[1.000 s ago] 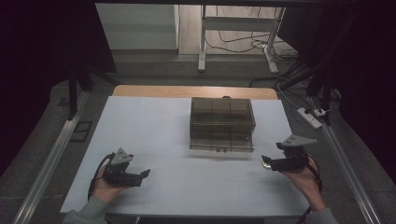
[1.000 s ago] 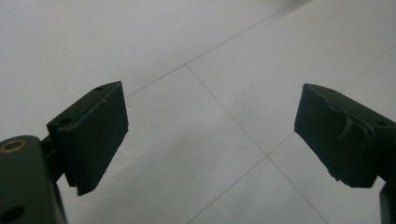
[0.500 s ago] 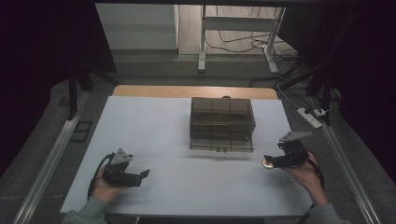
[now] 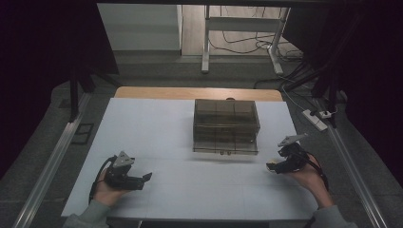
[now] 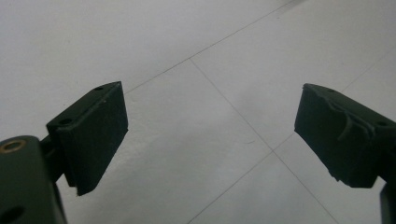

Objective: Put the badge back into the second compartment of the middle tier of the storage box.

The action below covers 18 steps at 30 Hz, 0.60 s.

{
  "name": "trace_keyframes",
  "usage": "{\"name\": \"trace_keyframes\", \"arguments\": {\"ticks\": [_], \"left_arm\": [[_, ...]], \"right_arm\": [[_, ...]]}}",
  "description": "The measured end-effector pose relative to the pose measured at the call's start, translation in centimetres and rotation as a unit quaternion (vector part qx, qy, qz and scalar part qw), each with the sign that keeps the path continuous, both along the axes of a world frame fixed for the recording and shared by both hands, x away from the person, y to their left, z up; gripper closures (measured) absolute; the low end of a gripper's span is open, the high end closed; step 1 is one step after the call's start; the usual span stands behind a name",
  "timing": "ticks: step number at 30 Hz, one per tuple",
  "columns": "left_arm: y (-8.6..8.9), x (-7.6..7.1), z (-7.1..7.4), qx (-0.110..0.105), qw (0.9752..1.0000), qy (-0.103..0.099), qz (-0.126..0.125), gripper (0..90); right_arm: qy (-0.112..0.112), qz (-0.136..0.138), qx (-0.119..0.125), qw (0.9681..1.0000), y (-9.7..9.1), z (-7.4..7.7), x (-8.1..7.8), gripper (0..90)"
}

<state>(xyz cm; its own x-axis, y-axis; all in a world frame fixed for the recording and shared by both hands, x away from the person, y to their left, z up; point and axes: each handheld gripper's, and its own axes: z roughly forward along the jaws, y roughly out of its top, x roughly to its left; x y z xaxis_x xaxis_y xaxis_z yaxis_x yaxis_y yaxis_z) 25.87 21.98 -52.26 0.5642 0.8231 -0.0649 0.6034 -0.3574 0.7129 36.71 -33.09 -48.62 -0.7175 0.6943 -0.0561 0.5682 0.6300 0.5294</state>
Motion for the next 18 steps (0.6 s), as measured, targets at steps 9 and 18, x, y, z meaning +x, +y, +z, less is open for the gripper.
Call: {"name": "trace_keyframes", "arguments": {"ticks": [9,18], "left_arm": [[0.1,0.0,-0.1,0.002,1.0000,0.002,-0.001,9.8],[0.0,0.1,-0.2,0.003,1.0000,0.004,-0.002,9.7]], "right_arm": [[0.021,0.007,-0.010,0.9997,0.0,-0.7,0.0,25.2],[0.033,0.014,-0.020,0.9991,0.1,-1.2,0.0,31.5]]}}
